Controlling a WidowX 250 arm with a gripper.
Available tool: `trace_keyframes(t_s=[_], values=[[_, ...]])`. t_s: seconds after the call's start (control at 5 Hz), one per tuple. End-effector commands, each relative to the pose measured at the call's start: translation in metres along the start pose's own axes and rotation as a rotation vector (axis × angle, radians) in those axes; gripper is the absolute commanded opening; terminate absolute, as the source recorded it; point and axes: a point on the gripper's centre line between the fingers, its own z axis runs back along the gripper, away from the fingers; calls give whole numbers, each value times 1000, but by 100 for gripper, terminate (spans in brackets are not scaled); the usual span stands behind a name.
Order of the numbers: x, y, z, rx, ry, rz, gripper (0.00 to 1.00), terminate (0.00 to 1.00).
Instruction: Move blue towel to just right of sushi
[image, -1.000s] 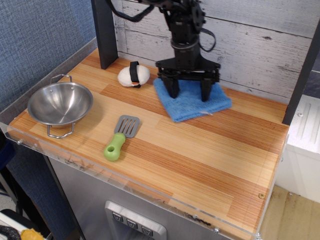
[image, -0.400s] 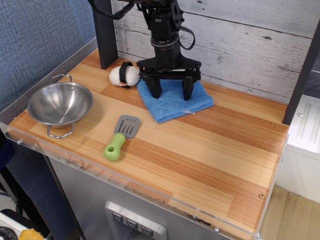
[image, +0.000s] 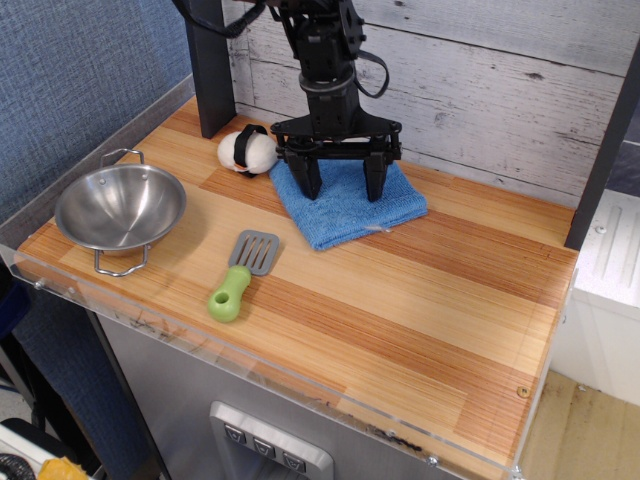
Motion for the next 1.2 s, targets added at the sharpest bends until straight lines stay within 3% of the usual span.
trace_keyframes(t_s=[0.0, 0.6, 1.0], values=[[15, 4, 59, -43, -92, 42, 100, 0], [7, -1, 150, -87, -206, 56, 100, 0], [7, -1, 150, -87, -206, 56, 100, 0]])
